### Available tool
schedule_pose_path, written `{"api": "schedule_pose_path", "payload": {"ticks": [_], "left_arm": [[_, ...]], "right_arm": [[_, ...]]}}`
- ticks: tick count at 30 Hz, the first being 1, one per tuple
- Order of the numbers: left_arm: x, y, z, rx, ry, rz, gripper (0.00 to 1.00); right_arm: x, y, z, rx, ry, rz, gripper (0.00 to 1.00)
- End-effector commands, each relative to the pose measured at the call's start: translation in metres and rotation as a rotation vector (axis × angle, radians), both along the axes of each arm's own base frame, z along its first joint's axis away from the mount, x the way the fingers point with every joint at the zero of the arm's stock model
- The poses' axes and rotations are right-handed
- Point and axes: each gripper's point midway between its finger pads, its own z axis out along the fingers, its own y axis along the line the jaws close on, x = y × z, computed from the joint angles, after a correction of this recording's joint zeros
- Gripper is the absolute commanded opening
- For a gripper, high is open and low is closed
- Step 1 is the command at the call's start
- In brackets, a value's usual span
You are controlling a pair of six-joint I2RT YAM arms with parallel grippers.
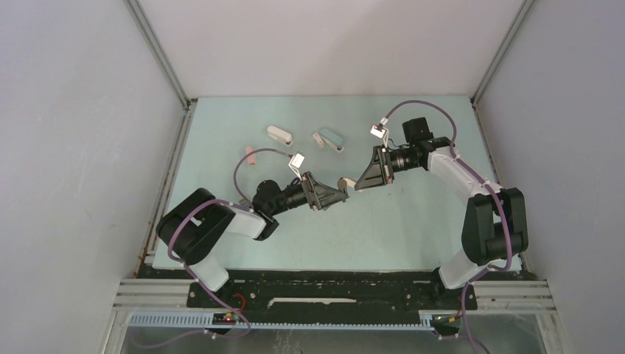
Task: Unload the staples from the stapler
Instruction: Unload the staple at the center of the board.
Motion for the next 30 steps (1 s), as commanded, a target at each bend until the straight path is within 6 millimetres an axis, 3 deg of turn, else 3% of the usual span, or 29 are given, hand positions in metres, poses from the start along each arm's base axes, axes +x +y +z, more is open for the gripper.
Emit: {"api": "schedule_pose_path", "payload": {"ticks": [1, 6, 10, 12, 19, 27, 30], "left_arm": [[-0.001, -0.005, 0.033, -0.069, -0.09, -0.018, 0.56], [-0.001, -0.005, 0.029, -0.058, -0.088, -0.013, 0.47], [0.001, -0.003, 0.024, -0.047, -0.088, -0.017, 0.18], [0.002, 0.002, 0.023, -0.039, -0.098, -0.011, 0.09], [0.004, 0.026, 0.001, 0.077, -0.149, 0.004, 0.04], [0.009, 0.044, -0.07, 0.412, -0.123, 0.035, 0.01], [0.011, 0.05, -0.084, 0.487, -0.117, 0.038, 0.0]], "right_arm": [[-0.003, 0.002, 0.005, 0.028, 0.002, 0.018, 0.0], [0.0, 0.0, 0.003, 0.02, 0.0, 0.007, 0.0], [0.002, -0.002, -0.001, 0.004, -0.012, -0.002, 0.0], [0.004, -0.004, -0.007, -0.017, -0.031, -0.009, 0.0], [0.009, -0.015, -0.029, -0.12, -0.1, -0.019, 0.0], [0.01, -0.022, -0.061, -0.231, -0.113, 0.042, 0.0], [0.01, -0.025, -0.072, -0.268, -0.121, 0.061, 0.0]]}}
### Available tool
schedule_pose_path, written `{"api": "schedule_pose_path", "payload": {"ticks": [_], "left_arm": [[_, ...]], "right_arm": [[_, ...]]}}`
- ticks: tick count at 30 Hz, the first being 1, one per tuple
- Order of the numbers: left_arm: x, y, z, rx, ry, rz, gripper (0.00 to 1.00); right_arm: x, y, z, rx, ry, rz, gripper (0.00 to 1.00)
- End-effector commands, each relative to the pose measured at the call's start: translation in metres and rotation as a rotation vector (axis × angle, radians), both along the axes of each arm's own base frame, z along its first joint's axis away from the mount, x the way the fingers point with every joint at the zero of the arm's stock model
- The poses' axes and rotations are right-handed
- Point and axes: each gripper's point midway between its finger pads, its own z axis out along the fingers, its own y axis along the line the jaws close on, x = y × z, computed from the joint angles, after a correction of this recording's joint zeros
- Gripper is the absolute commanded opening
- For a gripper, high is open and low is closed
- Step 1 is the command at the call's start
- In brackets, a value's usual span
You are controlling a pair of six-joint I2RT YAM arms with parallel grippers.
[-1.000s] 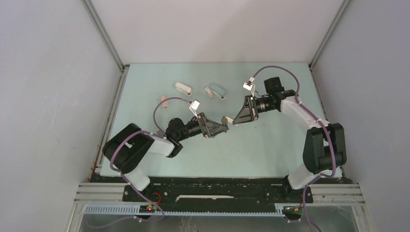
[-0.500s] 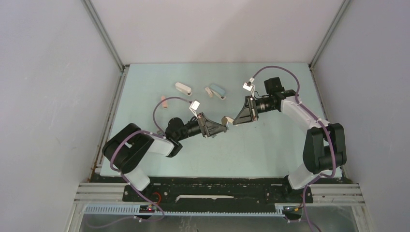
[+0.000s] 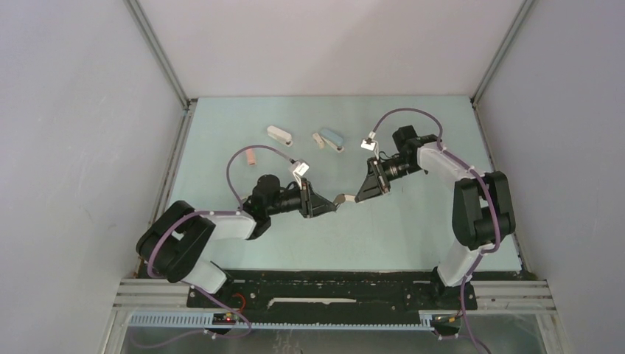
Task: Unload the staples from the stapler
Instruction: Unload the staple at the center of the board.
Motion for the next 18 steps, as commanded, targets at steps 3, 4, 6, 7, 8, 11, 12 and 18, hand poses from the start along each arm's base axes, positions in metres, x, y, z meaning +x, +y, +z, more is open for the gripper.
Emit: {"api": "schedule_pose_path", "payload": {"ticks": [3, 4, 6, 7, 8, 11, 12, 18], "left_arm": [[0.012, 0.023, -0.039, 0.219, -0.009, 0.051, 0.0], [0.013, 0.024, -0.041, 0.236, -0.01, 0.049, 0.0], [0.012, 0.025, -0.044, 0.255, -0.015, 0.041, 0.0], [0.012, 0.026, -0.043, 0.258, -0.022, 0.038, 0.0], [0.011, 0.026, -0.043, 0.259, -0.027, 0.033, 0.0], [0.009, 0.024, -0.039, 0.254, -0.046, 0.01, 0.0], [0.008, 0.024, -0.037, 0.251, -0.052, -0.001, 0.0], [-0.004, 0.023, -0.03, 0.237, -0.088, -0.062, 0.0]], "right_arm": [[0.007, -0.016, -0.024, -0.142, -0.122, 0.047, 0.0], [0.007, -0.016, -0.025, -0.149, -0.129, 0.054, 0.0], [0.007, -0.015, -0.027, -0.158, -0.141, 0.063, 0.0], [0.007, -0.016, -0.028, -0.165, -0.146, 0.066, 0.0], [0.006, -0.016, -0.03, -0.171, -0.148, 0.071, 0.0], [0.006, -0.017, -0.034, -0.181, -0.153, 0.082, 0.0], [0.005, -0.017, -0.035, -0.184, -0.155, 0.087, 0.0], [0.0, -0.016, -0.031, -0.171, -0.192, 0.122, 0.0]]}}
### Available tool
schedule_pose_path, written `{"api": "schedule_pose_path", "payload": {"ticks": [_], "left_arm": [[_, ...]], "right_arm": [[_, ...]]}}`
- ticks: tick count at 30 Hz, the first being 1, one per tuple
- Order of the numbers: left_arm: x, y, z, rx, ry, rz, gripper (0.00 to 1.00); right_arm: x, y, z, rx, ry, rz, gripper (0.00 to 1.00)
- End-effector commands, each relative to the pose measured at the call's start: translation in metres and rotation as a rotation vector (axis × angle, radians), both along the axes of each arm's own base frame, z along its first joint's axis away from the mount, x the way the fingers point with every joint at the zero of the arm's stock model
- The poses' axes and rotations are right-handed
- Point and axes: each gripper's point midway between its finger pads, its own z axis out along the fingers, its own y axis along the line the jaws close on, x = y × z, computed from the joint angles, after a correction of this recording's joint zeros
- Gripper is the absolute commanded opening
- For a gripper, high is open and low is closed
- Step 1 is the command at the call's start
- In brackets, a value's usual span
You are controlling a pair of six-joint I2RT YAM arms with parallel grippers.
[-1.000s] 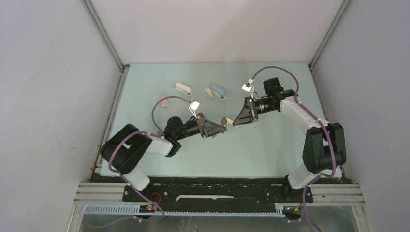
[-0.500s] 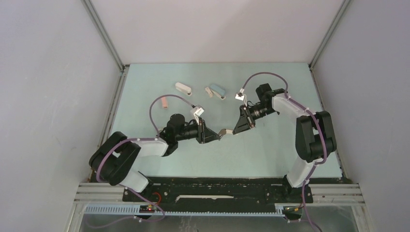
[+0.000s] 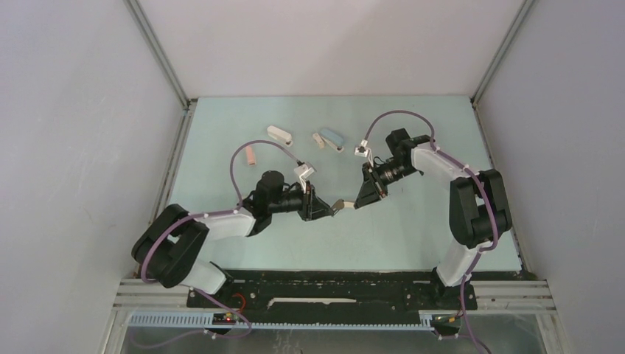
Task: Unload the staples from the stapler
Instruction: Unload the staple at the center of the board.
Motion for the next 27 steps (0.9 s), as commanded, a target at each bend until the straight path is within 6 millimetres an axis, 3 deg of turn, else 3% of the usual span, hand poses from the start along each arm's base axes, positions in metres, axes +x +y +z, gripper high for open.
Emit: {"api": "schedule_pose_path", "payload": {"ticks": [1, 12, 27], "left_arm": [[-0.001, 0.016, -0.005, 0.051, 0.008, 0.018, 0.0], [-0.009, 0.019, -0.003, 0.108, -0.116, -0.008, 0.0], [-0.003, 0.022, -0.008, 0.193, -0.179, 0.005, 0.0]], "right_arm": [[0.008, -0.017, -0.002, -0.072, -0.122, 0.033, 0.0], [-0.005, -0.016, 0.005, -0.05, -0.206, 0.116, 0.0], [-0.006, -0.019, -0.003, -0.16, -0.347, 0.154, 0.0]]}}
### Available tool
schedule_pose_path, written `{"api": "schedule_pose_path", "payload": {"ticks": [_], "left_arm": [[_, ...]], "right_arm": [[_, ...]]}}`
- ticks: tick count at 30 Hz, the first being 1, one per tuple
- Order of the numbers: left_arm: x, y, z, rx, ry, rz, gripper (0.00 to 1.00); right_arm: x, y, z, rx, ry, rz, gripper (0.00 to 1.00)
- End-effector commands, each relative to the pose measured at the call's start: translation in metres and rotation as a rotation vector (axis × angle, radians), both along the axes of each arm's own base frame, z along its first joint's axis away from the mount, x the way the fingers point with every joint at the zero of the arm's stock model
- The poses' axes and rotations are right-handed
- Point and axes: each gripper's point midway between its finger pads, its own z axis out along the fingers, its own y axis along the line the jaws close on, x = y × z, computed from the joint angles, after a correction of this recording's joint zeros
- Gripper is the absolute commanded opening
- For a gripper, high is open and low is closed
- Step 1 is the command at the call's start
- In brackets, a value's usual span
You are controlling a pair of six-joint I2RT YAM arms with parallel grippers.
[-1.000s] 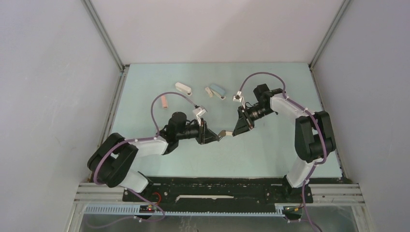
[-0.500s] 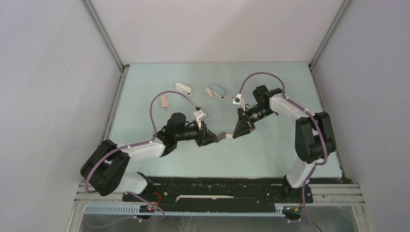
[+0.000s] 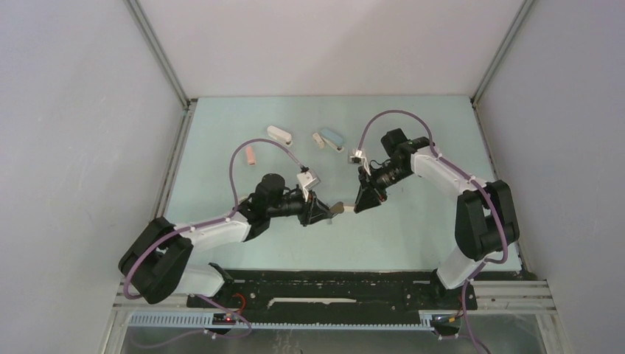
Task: Unload the staples from the stapler
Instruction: Unload the staple at the center of the board.
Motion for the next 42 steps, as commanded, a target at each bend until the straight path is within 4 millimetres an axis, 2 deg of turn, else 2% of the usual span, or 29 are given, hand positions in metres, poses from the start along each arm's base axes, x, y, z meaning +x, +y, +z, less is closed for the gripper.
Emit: {"api": "schedule_pose_path", "payload": {"ticks": [1, 7, 13, 17, 20, 23, 27, 30, 34, 39, 42], "left_arm": [[0.009, 0.018, -0.017, 0.098, 0.029, 0.084, 0.0], [0.011, 0.018, -0.012, 0.084, 0.034, 0.104, 0.0], [0.004, 0.005, 0.01, -0.038, 0.066, 0.08, 0.04], [0.001, -0.001, 0.022, -0.113, 0.098, 0.065, 0.08], [0.0, -0.004, 0.026, -0.14, 0.119, 0.063, 0.19], [-0.001, -0.006, 0.027, -0.155, 0.141, 0.066, 0.34], [0.0, -0.005, 0.028, -0.164, 0.155, 0.082, 0.55], [0.003, -0.002, 0.03, -0.171, 0.149, 0.11, 0.66], [0.011, 0.008, 0.032, -0.171, 0.122, 0.195, 0.76], [0.026, 0.037, 0.044, -0.192, 0.042, 0.349, 0.8], [0.033, 0.06, 0.048, -0.184, -0.022, 0.465, 0.86]], "right_arm": [[0.008, -0.022, -0.01, -0.117, -0.121, -0.002, 0.0], [0.008, -0.017, -0.003, -0.09, -0.111, -0.018, 0.0], [0.004, -0.003, 0.015, -0.002, -0.029, -0.048, 0.0], [0.0, 0.003, 0.02, 0.042, 0.038, -0.047, 0.0], [-0.001, 0.007, 0.023, 0.066, 0.085, -0.044, 0.0], [-0.001, 0.009, 0.024, 0.084, 0.119, -0.053, 0.0], [0.003, 0.007, 0.029, 0.121, 0.154, -0.074, 0.0], [0.007, 0.003, 0.034, 0.148, 0.171, -0.096, 0.0], [0.01, -0.001, 0.037, 0.163, 0.173, -0.111, 0.0], [0.014, -0.004, 0.037, 0.16, 0.18, -0.137, 0.0], [0.021, -0.01, 0.038, 0.149, 0.173, -0.172, 0.0]]}}
